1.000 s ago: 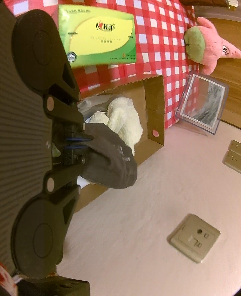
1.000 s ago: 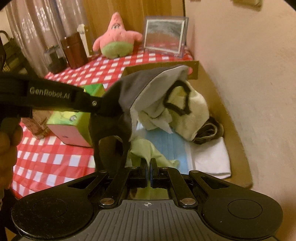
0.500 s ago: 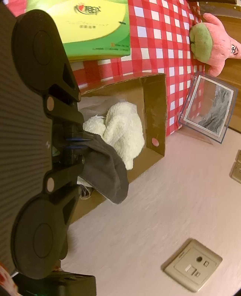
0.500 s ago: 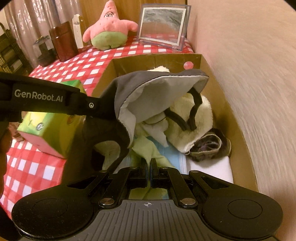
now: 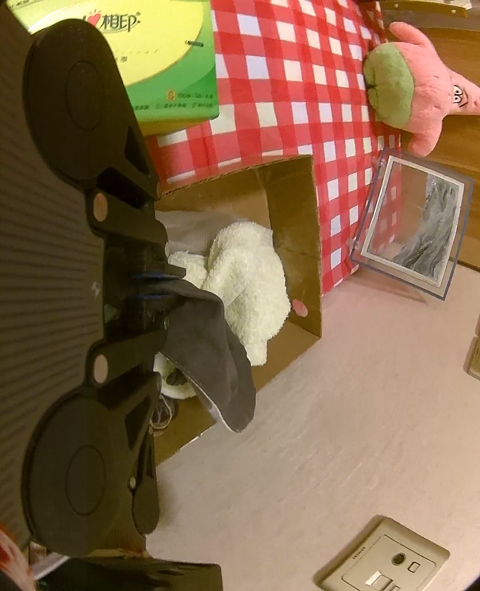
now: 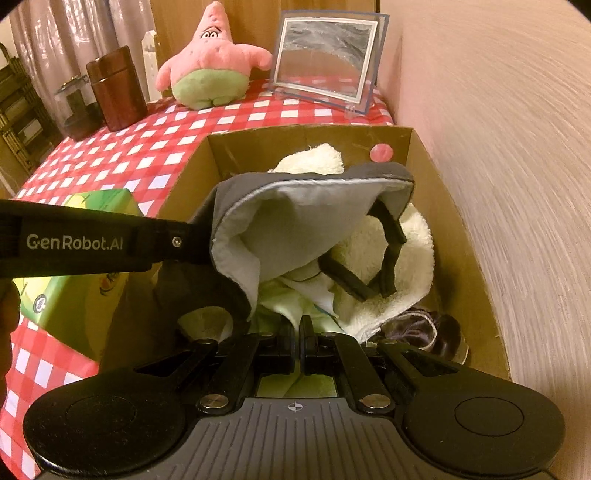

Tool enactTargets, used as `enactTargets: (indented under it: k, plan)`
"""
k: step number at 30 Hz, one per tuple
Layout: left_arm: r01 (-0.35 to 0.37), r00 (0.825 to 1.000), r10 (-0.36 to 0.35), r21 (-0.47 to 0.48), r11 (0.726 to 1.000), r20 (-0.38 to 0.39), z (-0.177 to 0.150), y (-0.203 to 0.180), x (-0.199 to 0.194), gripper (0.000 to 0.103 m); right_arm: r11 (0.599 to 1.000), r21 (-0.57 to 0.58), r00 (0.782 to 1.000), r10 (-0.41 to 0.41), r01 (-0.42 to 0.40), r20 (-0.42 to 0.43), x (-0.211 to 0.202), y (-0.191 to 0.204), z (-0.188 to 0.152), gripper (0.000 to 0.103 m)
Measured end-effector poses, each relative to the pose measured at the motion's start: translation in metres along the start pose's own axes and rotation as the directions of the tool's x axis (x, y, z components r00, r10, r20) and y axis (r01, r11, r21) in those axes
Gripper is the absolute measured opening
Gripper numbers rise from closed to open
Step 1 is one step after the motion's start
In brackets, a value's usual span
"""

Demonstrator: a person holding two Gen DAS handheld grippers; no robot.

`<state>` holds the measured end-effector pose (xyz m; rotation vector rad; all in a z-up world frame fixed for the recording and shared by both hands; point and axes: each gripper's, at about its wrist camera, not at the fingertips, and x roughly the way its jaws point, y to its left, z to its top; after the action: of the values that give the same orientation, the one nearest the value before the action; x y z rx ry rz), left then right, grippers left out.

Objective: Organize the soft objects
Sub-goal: 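Lower the glove and cloth into the box and open both tools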

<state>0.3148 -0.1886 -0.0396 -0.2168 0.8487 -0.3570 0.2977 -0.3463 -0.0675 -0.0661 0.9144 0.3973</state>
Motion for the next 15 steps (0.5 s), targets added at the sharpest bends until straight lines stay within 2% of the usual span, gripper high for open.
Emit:
enactTargets:
  k: [4,9,13,15]
  plan:
    - [-0.012,1.0,0.012,0.012,1.0,0.0,-0.002,-0.001,-0.001,0.015,1.0,0.017,1.0,-0.008,0.008,0.006,-0.006,-0.002,-0.002,0.003]
    - [-0.023,1.0,0.023,0.037,0.999,0.0,-0.005,-0.005,-0.007,0.034,0.999,0.04,1.0,-0.007,0.007,0.007,-0.011,-0.003,-0.002,0.003]
    - [-0.028,1.0,0.028,0.05,0.998,0.001,-0.007,-0.008,-0.015,0.037,0.999,0.043,1.0,-0.02,0.02,0.003,-0.018,-0.002,-0.003,0.003]
    - [-0.028,1.0,0.028,0.055,0.998,0.001,-0.008,-0.009,-0.019,0.043,0.999,0.042,1.0,-0.03,0.03,0.001,-0.022,-0.001,-0.005,0.003]
